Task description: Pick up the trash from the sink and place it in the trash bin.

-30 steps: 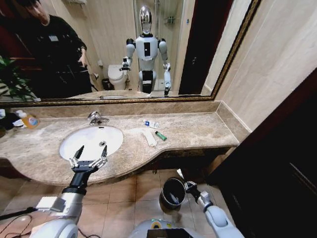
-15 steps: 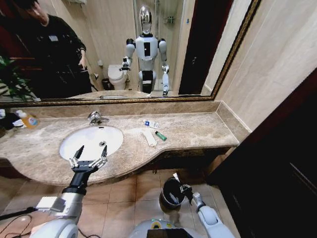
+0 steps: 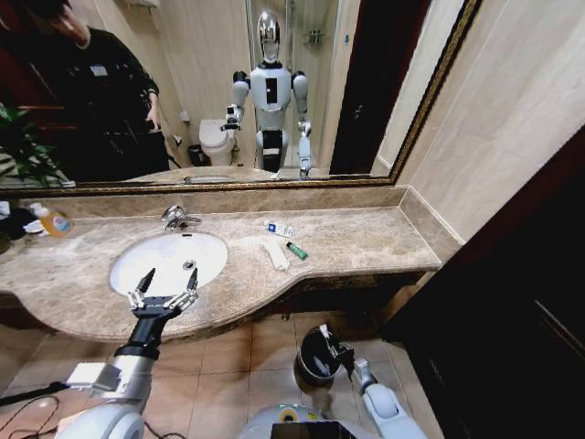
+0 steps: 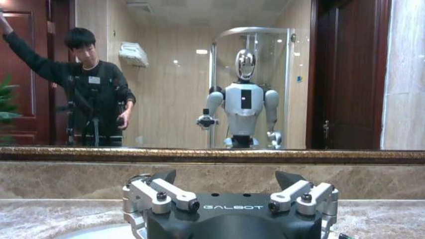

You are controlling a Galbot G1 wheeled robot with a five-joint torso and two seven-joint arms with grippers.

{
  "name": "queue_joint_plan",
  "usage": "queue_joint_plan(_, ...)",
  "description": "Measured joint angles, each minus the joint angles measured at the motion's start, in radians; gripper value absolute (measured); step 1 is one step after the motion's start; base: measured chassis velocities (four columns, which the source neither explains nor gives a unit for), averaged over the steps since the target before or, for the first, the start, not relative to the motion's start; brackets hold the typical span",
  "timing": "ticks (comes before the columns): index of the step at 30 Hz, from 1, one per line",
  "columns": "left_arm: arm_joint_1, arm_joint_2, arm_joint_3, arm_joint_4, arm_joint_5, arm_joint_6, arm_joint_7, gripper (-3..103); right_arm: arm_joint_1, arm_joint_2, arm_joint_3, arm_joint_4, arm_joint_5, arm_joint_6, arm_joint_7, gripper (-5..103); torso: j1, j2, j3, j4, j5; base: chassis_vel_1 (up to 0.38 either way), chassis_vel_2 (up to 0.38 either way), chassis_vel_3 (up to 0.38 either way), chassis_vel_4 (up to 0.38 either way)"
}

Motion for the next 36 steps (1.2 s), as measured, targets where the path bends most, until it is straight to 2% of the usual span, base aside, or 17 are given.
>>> queue_joint_plan(2,0.000,0.000,0.000,0.000,0.000,0.000,0.000,100,-0.005,0.000,0.000,0.000,0.003,0.001,0.000,44,0.000,0.000,0.000,0.0000,0.0000,0.000,0.000,0.000,0.000)
queue_joint_plan(4,0.000,0.000,0.000,0.000,0.000,0.000,0.000,100,-0.007,-0.001,0.000,0.000,0.003,0.002,0.000,44,0.000,0.000,0.000,0.0000,0.0000,0.000,0.000,0.000,0.000)
queue_joint_plan(8,0.000,0.000,0.000,0.000,0.000,0.000,0.000,100,-0.013,-0.003,0.001,0.005,0.008,0.005,-0.001,66,0.000,0.000,0.000,0.0000,0.0000,0.000,0.000,0.000,0.000)
queue_joint_plan(9,0.000,0.000,0.000,0.000,0.000,0.000,0.000,100,-0.013,-0.003,0.001,0.005,0.008,0.005,-0.001,66,0.000,0.000,0.000,0.0000,0.0000,0.000,0.000,0.000,0.000)
queue_joint_plan(11,0.000,0.000,0.000,0.000,0.000,0.000,0.000,100,-0.015,-0.005,0.001,0.012,0.011,0.005,-0.001,77,0.000,0.000,0.000,0.0000,0.0000,0.000,0.000,0.000,0.000)
queue_joint_plan(12,0.000,0.000,0.000,0.000,0.000,0.000,0.000,100,-0.015,-0.005,0.001,0.012,0.011,0.005,-0.001,77,0.000,0.000,0.000,0.0000,0.0000,0.000,0.000,0.000,0.000)
queue_joint_plan(14,0.000,0.000,0.000,0.000,0.000,0.000,0.000,100,-0.017,-0.006,0.001,0.018,0.013,0.004,0.000,88,0.000,0.000,0.000,0.0000,0.0001,0.000,0.000,0.000,0.000)
queue_joint_plan(15,0.000,0.000,0.000,0.000,0.000,0.000,0.000,100,-0.018,-0.007,0.001,0.021,0.013,0.003,0.000,88,0.000,0.000,0.000,0.0000,0.0000,0.000,0.000,0.000,0.000)
queue_joint_plan(19,0.000,0.000,0.000,0.000,0.000,0.000,0.000,100,-0.020,-0.006,0.001,0.025,0.014,0.001,0.000,99,0.000,0.000,0.000,0.0000,0.0000,0.000,0.000,0.000,0.000)
queue_joint_plan(30,0.000,0.000,0.000,0.000,0.000,0.000,0.000,100,-0.024,-0.005,-0.001,0.032,0.014,-0.006,0.008,100,0.000,0.000,0.000,0.0000,0.0002,0.000,0.000,0.000,0.000)
queue_joint_plan(36,0.000,0.000,0.000,0.000,0.000,0.000,0.000,100,-0.063,-0.027,-0.003,0.122,0.046,-0.029,0.009,100,0.000,0.000,0.000,0.0000,0.0001,0.000,0.000,0.000,0.000)
